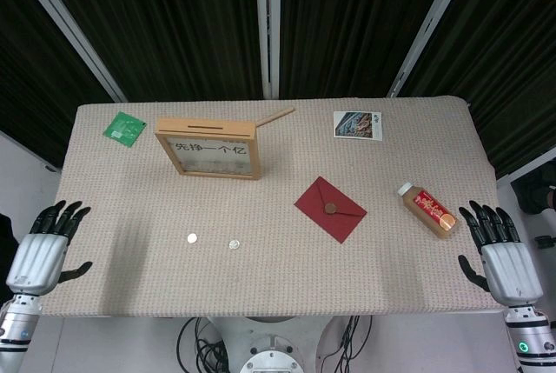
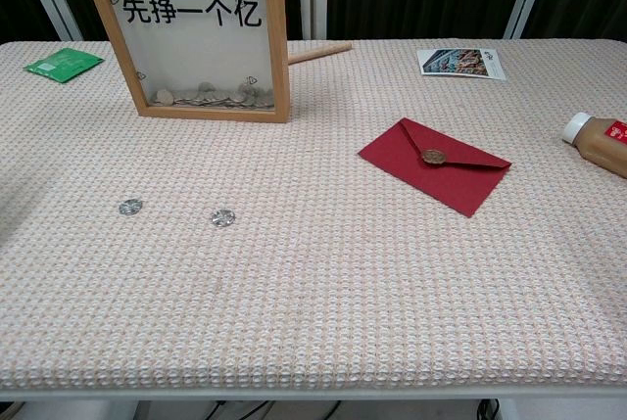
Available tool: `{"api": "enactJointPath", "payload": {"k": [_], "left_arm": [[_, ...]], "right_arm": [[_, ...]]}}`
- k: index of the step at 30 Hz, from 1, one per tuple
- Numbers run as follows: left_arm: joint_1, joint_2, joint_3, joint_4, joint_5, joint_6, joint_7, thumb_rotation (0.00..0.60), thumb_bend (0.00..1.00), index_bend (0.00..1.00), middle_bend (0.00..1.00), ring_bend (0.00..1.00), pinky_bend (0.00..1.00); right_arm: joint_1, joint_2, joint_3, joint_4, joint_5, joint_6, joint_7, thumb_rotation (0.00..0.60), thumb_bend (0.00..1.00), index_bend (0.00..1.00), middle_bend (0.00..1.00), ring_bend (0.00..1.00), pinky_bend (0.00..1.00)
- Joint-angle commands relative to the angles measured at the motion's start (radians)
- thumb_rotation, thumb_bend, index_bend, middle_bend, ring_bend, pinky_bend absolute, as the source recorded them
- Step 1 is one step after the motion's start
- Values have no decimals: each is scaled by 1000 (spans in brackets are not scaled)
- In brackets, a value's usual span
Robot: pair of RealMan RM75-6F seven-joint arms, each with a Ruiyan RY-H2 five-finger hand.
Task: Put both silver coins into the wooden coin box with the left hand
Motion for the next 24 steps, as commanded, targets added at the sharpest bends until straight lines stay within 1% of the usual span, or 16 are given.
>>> {"api": "enactJointPath", "payload": {"k": [1, 7, 16, 19, 22, 24], "left_arm": [[1, 3, 1, -3, 1, 1, 1, 600, 126, 132, 79, 0, 112], [1, 5, -1, -4, 5, 4, -9, 600, 126, 132, 80, 0, 112], [-15, -26, -7, 13, 34, 7, -17, 600, 126, 132, 87, 0, 110], [-27, -49, -8, 21, 46, -4, -17, 600, 126, 132, 87, 0, 106], [-38, -101, -12, 46, 70, 4, -1, 600, 127, 137, 87, 0, 84], [-51, -138, -9, 65, 80, -11, 16, 600, 128, 143, 87, 0, 74]], "right_arm": [[1, -3, -1, 0, 0, -1, -3, 600, 287, 0, 0, 0, 0], [-2, -4, 0, 1, 2, 5, -1, 600, 286, 0, 0, 0, 0], [-1, 6, 4, -17, 7, 4, -8, 600, 287, 0, 0, 0, 0], [2, 8, 10, -18, 13, 4, -8, 600, 286, 0, 0, 0, 0], [8, 13, 19, -20, 27, -5, -4, 600, 287, 0, 0, 0, 0], [11, 19, 25, -24, 37, -9, 2, 600, 287, 0, 0, 0, 0]]}}
